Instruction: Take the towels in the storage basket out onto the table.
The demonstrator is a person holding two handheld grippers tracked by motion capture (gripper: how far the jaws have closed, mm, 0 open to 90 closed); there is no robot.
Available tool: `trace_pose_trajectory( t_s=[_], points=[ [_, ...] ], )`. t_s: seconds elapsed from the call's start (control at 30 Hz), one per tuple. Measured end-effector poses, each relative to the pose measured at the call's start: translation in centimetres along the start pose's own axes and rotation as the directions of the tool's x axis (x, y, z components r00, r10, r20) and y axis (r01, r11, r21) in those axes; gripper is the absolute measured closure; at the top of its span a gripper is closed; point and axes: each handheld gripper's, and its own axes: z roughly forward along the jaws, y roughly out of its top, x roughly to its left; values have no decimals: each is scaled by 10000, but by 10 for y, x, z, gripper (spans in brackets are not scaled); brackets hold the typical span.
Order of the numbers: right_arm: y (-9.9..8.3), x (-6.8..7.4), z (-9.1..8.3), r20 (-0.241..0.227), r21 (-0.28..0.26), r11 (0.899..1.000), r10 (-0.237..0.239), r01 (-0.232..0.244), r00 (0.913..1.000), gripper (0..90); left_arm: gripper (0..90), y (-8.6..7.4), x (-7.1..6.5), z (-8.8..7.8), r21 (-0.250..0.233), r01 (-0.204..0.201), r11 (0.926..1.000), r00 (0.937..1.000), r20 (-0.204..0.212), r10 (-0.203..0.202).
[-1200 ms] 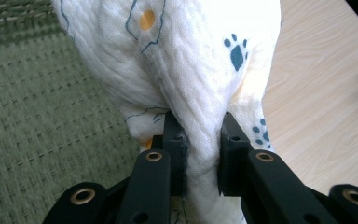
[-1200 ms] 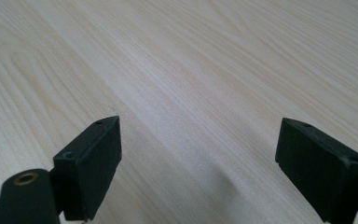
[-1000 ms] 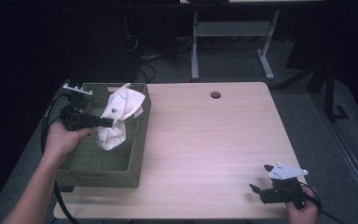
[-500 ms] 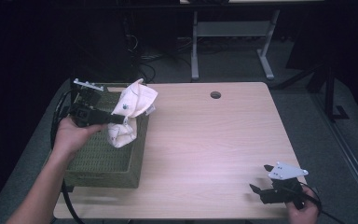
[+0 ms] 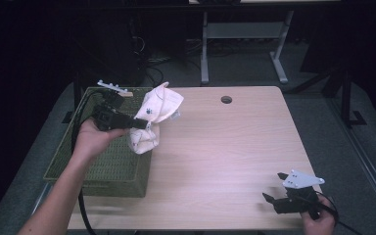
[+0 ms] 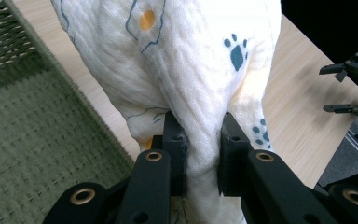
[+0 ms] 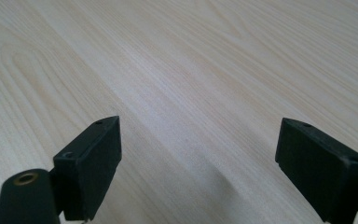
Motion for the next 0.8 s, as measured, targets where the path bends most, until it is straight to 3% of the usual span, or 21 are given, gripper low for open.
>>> trace_pose_trajectory(
  t_s=[0.53,0.8],
  points=[
    [0,-1,0,0,-59,10000,38,-38,10000,140,768,12,-18,35,559,-390,9977,9987,339,372],
    [0,-1,0,3,-69,10000,20,-20,10000,140,767,17,-26,53,602,-417,9973,9972,648,378]
  ],
)
